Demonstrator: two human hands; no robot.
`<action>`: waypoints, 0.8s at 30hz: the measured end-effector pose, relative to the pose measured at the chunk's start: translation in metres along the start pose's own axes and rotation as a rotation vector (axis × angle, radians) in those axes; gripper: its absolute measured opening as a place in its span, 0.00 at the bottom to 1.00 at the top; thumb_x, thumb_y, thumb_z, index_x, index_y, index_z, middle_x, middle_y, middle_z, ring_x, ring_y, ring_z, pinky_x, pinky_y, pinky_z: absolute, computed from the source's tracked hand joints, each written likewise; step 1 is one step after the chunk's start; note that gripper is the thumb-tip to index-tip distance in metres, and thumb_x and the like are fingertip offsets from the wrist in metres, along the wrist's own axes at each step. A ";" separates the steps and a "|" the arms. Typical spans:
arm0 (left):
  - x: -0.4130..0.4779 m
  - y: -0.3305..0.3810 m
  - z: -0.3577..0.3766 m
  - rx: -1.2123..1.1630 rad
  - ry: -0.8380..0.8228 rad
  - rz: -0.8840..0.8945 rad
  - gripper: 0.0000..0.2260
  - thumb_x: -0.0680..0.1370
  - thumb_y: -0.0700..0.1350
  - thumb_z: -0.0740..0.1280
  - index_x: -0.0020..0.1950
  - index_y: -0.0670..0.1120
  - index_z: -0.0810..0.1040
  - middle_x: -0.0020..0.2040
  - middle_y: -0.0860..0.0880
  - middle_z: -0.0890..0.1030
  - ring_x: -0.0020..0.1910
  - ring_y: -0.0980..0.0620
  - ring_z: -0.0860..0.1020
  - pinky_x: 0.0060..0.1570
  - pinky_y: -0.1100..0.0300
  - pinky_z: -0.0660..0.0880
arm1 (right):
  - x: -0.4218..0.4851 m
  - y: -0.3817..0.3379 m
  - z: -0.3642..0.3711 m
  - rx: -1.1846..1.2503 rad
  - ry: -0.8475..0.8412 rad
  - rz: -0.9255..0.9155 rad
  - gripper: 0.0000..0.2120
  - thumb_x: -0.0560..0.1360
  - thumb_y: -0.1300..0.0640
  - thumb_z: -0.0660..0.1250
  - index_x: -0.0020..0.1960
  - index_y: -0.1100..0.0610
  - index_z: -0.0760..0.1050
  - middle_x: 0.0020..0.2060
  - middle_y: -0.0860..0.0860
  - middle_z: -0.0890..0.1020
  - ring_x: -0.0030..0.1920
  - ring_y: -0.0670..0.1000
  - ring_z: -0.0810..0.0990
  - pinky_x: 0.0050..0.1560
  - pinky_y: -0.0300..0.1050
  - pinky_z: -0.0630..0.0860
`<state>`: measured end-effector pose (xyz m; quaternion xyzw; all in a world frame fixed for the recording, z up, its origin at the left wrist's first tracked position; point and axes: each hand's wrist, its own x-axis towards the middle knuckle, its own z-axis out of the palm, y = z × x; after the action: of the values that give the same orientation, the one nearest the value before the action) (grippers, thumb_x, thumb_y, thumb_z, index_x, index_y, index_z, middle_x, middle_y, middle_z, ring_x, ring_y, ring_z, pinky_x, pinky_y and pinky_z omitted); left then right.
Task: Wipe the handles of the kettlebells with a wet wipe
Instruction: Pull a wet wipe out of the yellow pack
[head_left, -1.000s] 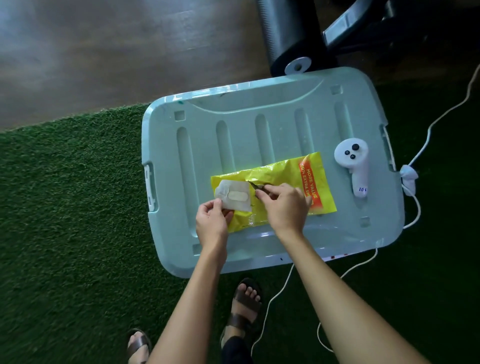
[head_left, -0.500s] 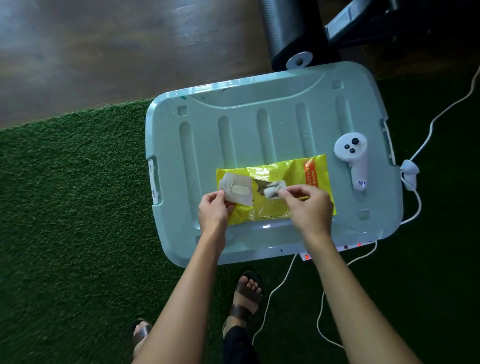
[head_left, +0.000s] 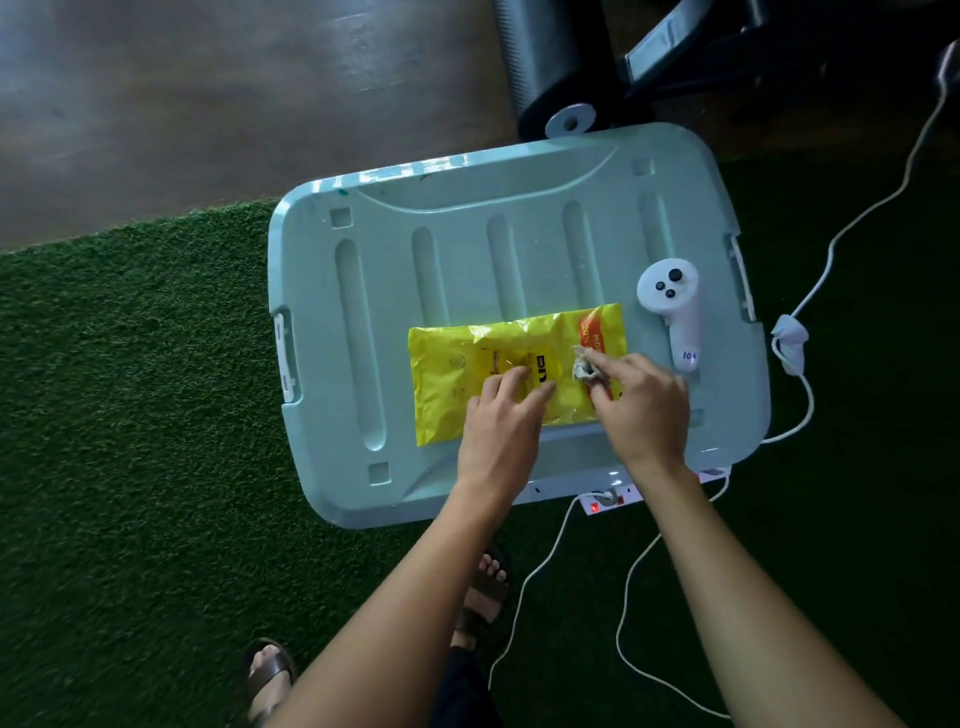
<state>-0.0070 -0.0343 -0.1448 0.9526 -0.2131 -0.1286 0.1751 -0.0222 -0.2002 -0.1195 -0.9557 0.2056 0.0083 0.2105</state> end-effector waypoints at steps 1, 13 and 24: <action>0.000 0.001 0.003 0.062 -0.009 -0.006 0.19 0.78 0.42 0.71 0.68 0.54 0.77 0.67 0.44 0.77 0.59 0.42 0.76 0.44 0.50 0.76 | 0.002 0.003 0.001 -0.001 -0.014 -0.015 0.20 0.73 0.59 0.74 0.63 0.43 0.82 0.42 0.50 0.84 0.41 0.55 0.80 0.42 0.50 0.71; 0.007 0.012 0.006 0.238 -0.063 0.021 0.20 0.83 0.55 0.59 0.74 0.52 0.68 0.70 0.45 0.72 0.60 0.43 0.73 0.52 0.47 0.70 | 0.018 0.008 0.011 -0.031 -0.091 -0.021 0.07 0.74 0.60 0.72 0.50 0.54 0.87 0.45 0.54 0.87 0.45 0.60 0.80 0.47 0.52 0.75; -0.013 -0.035 -0.116 -0.224 -0.029 -0.164 0.09 0.80 0.48 0.65 0.58 0.57 0.80 0.54 0.54 0.83 0.57 0.47 0.80 0.59 0.50 0.71 | -0.011 -0.094 -0.056 0.192 -0.032 0.023 0.08 0.71 0.51 0.75 0.49 0.49 0.87 0.42 0.52 0.88 0.44 0.58 0.83 0.46 0.52 0.80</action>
<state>0.0311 0.0339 -0.0508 0.9394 -0.1212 -0.1790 0.2659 0.0012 -0.1411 -0.0293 -0.9284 0.2132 0.0062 0.3043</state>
